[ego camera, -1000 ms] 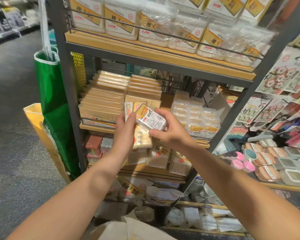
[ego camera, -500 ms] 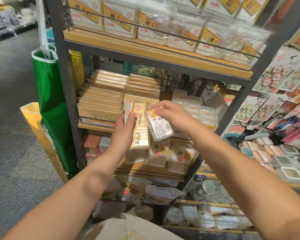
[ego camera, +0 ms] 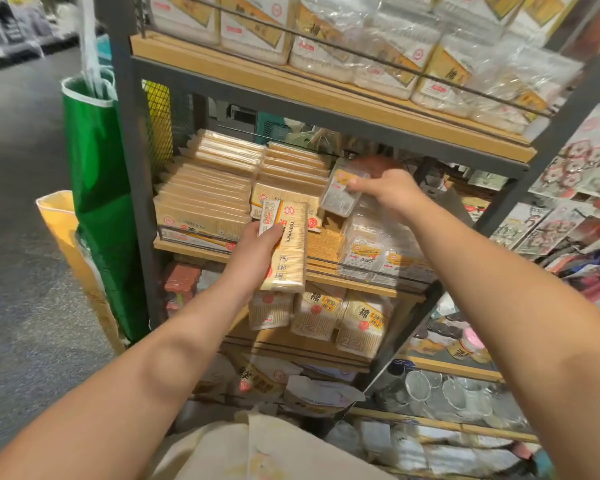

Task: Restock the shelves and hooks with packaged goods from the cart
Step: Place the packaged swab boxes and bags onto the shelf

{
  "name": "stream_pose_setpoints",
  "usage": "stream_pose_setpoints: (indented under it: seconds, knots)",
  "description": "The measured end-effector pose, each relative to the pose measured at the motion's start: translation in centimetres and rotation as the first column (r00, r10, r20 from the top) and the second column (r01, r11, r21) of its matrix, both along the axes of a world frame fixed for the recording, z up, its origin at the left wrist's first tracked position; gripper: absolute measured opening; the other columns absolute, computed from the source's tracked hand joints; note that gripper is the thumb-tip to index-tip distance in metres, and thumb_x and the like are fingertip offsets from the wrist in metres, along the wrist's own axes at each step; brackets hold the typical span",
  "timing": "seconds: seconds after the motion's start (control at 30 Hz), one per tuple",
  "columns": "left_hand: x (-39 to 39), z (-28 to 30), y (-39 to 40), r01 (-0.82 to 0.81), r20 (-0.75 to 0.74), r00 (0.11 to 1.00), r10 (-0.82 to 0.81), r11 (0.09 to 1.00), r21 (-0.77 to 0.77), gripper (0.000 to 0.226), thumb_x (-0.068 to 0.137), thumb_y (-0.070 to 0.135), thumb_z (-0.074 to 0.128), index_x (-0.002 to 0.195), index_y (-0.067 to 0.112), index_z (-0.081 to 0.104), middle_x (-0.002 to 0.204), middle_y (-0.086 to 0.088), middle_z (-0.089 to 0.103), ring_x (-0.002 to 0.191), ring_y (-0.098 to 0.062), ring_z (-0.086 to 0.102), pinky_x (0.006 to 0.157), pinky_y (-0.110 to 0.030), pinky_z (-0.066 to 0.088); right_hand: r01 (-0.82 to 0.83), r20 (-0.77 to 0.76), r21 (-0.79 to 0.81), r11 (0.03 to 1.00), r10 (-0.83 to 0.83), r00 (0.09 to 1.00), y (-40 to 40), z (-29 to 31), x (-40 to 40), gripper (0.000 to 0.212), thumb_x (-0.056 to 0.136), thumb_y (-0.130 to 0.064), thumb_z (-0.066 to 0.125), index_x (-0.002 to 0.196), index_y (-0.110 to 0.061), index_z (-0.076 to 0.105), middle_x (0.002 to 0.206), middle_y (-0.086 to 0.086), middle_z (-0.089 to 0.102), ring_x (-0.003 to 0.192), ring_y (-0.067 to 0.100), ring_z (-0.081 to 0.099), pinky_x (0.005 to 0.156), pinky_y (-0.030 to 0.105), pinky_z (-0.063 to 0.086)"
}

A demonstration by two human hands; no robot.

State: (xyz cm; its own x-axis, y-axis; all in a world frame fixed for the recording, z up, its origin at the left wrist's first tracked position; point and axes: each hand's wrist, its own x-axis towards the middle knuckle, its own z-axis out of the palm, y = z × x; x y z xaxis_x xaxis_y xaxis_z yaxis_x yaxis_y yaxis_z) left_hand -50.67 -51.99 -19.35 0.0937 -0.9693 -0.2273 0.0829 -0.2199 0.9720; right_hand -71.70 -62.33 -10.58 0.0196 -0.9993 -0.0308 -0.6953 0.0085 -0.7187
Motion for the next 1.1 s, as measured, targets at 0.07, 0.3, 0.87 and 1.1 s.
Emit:
stream_pose_setpoints:
  seconds: [0.07, 0.3, 0.87, 1.1]
  knots:
    - [-0.1, -0.2, 0.0, -0.006, -0.012, 1.000, 0.006, 1.000, -0.012, 0.026, 0.101, 0.030, 0.048, 0.124, 0.018, 0.046, 0.100, 0.003, 0.067, 0.085, -0.010, 0.066, 0.065, -0.024, 0.052, 0.086, 0.125, -0.002, 0.996, -0.085, 0.989, -1.1, -0.4, -0.4, 0.047, 0.084, -0.035, 0.074, 0.121, -0.006, 0.065, 0.113, 0.000, 0.059, 0.102, 0.017, 0.057, 0.084, 0.024, 0.044]
    - [-0.1, -0.4, -0.1, 0.001, -0.013, 1.000, -0.001, 1.000, -0.007, 0.028, 0.101, 0.032, 0.049, 0.126, 0.020, 0.047, 0.104, 0.001, 0.068, 0.090, -0.015, 0.068, 0.074, -0.031, 0.053, -0.044, 0.326, -0.097, 0.994, 0.074, 0.942, -5.3, -0.5, -1.3, 0.042, 0.082, -0.011, 0.075, 0.120, -0.017, 0.058, 0.120, -0.003, 0.062, 0.121, 0.022, 0.056, 0.105, 0.039, 0.047]
    - [-0.6, 1.5, -3.1, 0.024, 0.134, 0.991, -0.007, 0.992, -0.121, 0.037, 0.102, 0.035, 0.045, 0.136, 0.019, 0.045, 0.116, -0.002, 0.068, 0.097, -0.019, 0.068, 0.081, -0.034, 0.056, -0.151, -0.052, -0.252, 0.956, 0.143, 0.988, -11.0, -2.0, -5.2, 0.041, 0.097, -0.015, 0.059, 0.137, -0.010, 0.053, 0.144, 0.016, 0.049, 0.133, 0.031, 0.046, 0.110, 0.050, 0.040]
    - [-0.8, 1.3, -3.7, -0.001, 0.124, 0.992, 0.014, 0.994, -0.109, 0.035, 0.103, 0.030, 0.044, 0.136, 0.018, 0.044, 0.118, -0.005, 0.067, 0.100, -0.022, 0.067, 0.081, -0.035, 0.055, -0.069, -0.065, -0.204, 0.977, 0.056, 0.996, -12.3, -3.2, -5.2, 0.036, 0.091, -0.018, 0.067, 0.119, 0.002, 0.058, 0.107, 0.009, 0.059, 0.099, 0.024, 0.058, 0.067, 0.014, 0.050]
